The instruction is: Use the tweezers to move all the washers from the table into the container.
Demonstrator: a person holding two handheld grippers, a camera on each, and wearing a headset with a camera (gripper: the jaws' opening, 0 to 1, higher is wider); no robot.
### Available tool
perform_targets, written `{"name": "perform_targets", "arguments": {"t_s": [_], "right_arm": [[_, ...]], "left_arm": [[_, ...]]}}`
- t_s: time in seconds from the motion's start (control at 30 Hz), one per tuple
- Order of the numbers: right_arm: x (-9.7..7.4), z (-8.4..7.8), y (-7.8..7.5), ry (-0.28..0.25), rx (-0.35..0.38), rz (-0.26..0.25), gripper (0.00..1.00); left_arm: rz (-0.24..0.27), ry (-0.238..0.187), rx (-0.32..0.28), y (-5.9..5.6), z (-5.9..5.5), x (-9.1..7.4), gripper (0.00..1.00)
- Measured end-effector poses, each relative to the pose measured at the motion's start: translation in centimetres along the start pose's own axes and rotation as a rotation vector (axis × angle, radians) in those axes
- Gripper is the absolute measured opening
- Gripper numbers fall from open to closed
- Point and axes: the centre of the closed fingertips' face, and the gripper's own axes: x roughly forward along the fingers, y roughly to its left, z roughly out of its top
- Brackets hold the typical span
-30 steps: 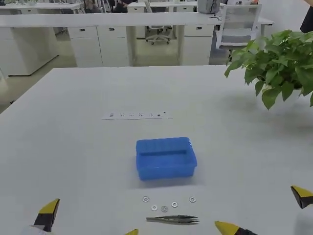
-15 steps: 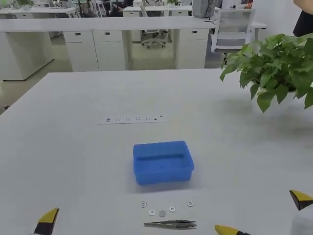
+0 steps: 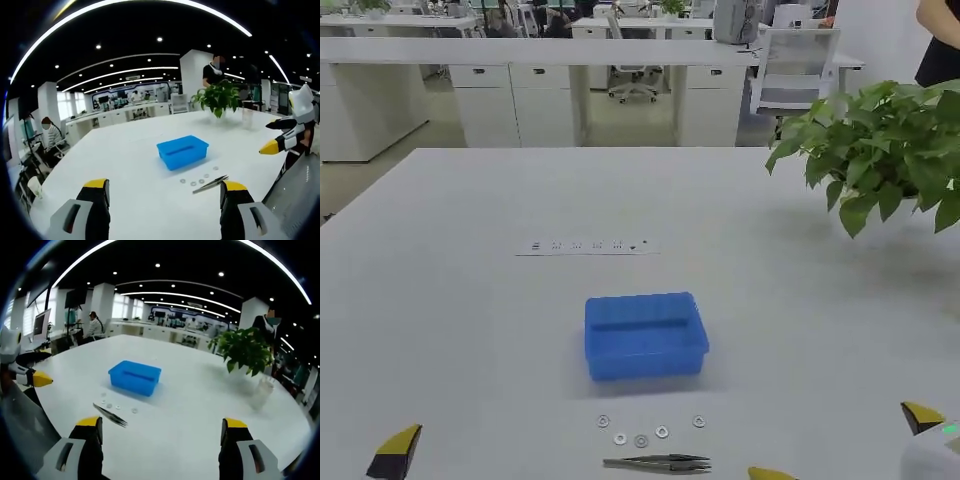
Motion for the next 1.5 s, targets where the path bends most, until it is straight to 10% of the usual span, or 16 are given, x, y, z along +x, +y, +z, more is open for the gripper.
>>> {"name": "perform_targets", "arguments": {"t_s": [0.33, 0.53, 0.6, 0.8, 1.17, 1.5], "right_arm": [[0.1, -0.4, 0.0, 0.023, -0.015, -0.002, 0.97], [0.0, -0.5, -0.2, 0.026, -0.007, -0.008, 0.96], [0.0, -0.4, -0.3, 0.024, -0.005, -0.011, 0.96], [0.1, -0.6, -0.4, 0.036, -0.004, -0.015, 0.95], [0.3, -1.0, -0.4, 0.060, -0.007, -0.021, 0.94], [0.4, -1.3, -0.5, 0.077, -0.004, -0.023, 0.92]], "left_arm": [[-0.101, 0.001, -0.015, -0.2, 2.7, 1.6, 0.62], [-0.320, 0.071, 0.077, -2.6, 2.6, 3.2, 0.46], [-0.469, 0.142, 0.107, -4.5, 1.6, 3.4, 0.43], [-0.599, 0.221, 0.149, -5.8, 1.1, 5.3, 0.33], [-0.791, 0.452, 0.481, -7.9, -4.2, 8.2, 0.24], [-0.863, 0.599, 0.647, -8.2, -9.0, 10.3, 0.12]]}}
